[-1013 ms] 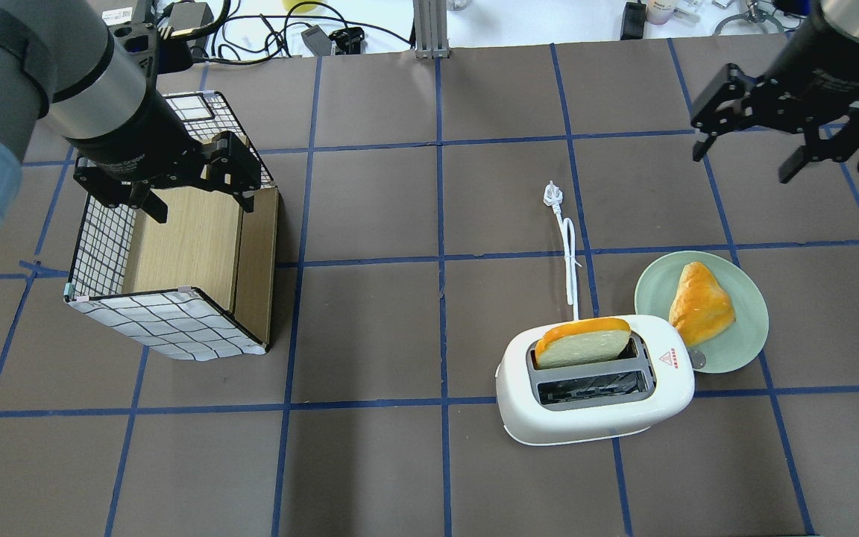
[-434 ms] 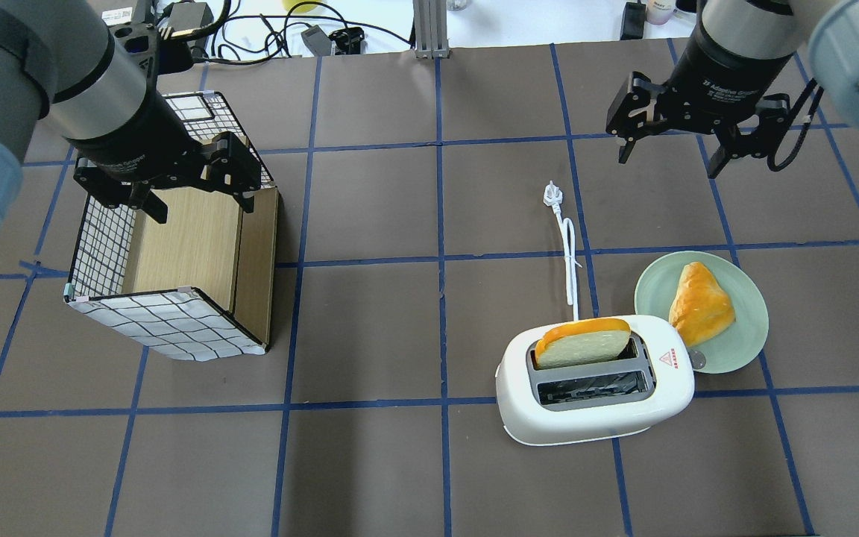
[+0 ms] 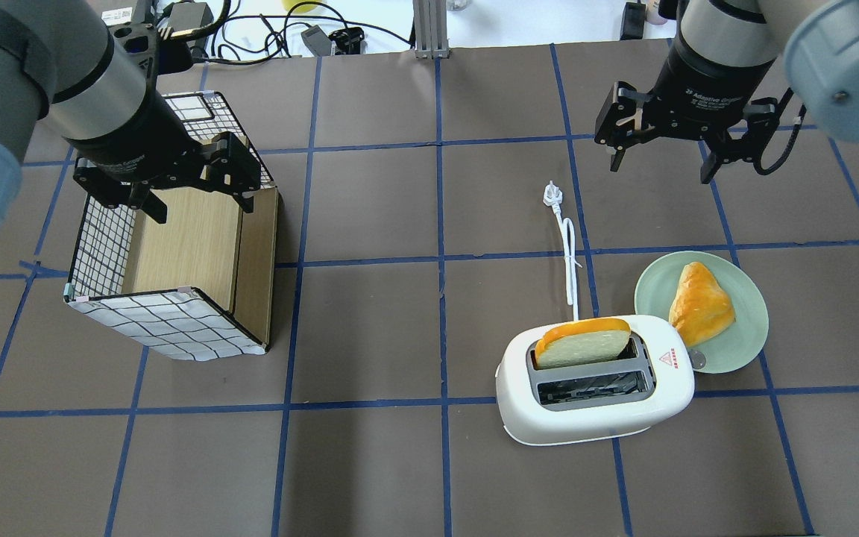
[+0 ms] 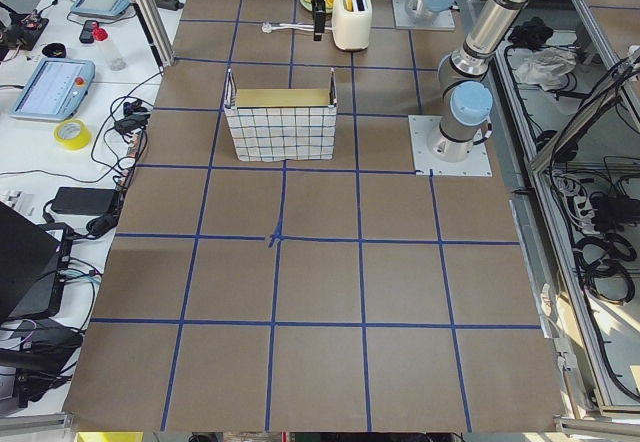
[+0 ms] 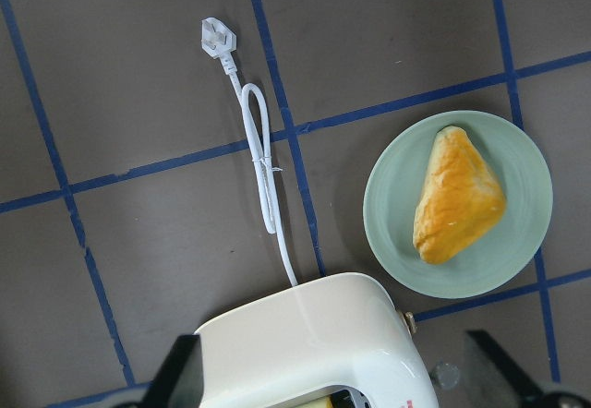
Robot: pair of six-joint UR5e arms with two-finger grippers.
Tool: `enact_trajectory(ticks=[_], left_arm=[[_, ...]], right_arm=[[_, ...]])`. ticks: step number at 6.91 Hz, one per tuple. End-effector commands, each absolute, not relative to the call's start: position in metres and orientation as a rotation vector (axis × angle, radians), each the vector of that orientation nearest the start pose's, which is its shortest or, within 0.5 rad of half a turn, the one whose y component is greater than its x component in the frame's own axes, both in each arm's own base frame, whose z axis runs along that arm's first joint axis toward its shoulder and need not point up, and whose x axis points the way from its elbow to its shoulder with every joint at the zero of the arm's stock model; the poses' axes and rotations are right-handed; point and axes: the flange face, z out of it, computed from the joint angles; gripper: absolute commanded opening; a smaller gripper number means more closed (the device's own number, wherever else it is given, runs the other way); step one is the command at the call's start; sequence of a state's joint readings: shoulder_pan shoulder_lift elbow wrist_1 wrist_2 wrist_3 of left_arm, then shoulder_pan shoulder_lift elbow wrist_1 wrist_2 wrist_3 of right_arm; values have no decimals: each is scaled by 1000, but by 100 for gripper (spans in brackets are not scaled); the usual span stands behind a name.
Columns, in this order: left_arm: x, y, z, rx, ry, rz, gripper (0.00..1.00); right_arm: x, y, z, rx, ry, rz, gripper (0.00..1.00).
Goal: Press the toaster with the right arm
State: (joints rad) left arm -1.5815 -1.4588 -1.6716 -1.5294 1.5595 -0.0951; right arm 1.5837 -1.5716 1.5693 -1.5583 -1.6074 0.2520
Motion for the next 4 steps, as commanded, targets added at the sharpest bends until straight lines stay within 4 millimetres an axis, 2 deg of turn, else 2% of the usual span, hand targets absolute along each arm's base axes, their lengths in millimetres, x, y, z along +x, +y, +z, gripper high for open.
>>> enact_trajectory(ticks=[1,4], left_arm=[[-139,-448,496,-133,3151,-84,100],[-139,-448,495,-133,3151,-81,100]], right_arm=[[140,-487,487,363,3165,12,100],[149,-485,486,328,3133,25,100]])
